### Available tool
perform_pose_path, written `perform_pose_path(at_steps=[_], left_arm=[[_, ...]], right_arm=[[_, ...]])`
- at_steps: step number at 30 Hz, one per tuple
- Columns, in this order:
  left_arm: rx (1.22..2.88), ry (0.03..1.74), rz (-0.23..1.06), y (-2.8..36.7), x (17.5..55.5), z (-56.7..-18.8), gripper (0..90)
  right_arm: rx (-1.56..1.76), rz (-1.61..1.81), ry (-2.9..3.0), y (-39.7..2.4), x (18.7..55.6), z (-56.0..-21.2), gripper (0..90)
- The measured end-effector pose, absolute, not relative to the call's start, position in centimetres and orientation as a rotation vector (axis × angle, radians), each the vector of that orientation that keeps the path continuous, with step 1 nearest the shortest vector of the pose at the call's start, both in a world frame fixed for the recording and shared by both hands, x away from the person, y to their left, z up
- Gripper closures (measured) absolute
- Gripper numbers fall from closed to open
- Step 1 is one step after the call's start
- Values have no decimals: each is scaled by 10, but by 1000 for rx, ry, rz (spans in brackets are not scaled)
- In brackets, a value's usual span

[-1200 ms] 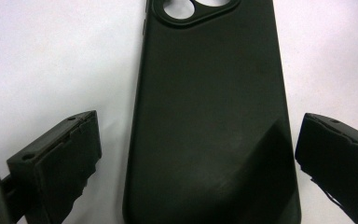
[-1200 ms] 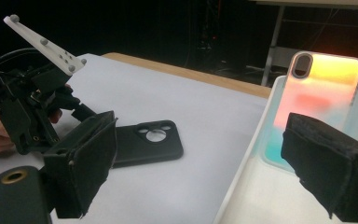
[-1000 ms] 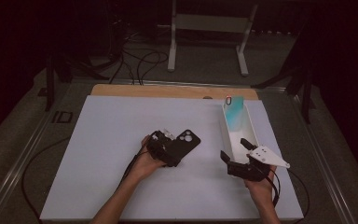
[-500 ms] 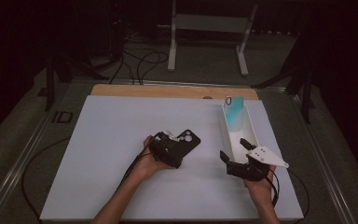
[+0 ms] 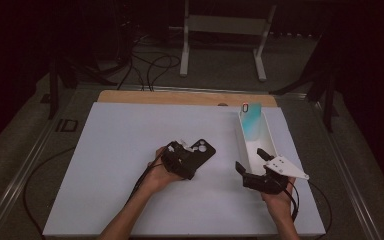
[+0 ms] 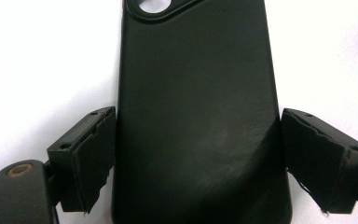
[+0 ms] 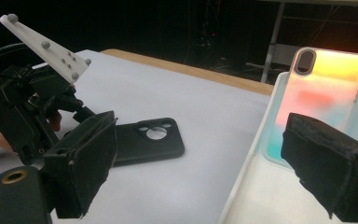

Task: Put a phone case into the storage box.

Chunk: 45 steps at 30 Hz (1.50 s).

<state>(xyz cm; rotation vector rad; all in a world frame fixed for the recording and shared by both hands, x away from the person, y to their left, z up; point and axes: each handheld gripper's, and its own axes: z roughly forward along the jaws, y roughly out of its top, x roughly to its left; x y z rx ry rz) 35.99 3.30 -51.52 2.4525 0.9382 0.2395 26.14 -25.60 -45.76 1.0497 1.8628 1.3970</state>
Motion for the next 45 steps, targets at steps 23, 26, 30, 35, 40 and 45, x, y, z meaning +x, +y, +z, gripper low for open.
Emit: perform_pose_path(at_steps=[23,26,30,35,40,45], left_arm=[[2275,960,337,45,349,-492,163],[2248,933,360,50,344,-487,162],[2212,920,391,53,338,-483,161],[2154,890,456,60,325,-475,161],[2109,858,472,67,317,-467,159],[2053,794,479,71,305,-461,157]], right_arm=[[1092,1381,1896,-256,265,-458,103],[1108,1374,1920,-254,267,-458,103],[1124,1364,1943,-252,269,-458,102],[1145,1404,1965,-246,274,-454,102],[1164,1467,2003,-235,282,-448,102],[1226,1537,2062,-220,298,-443,105]])
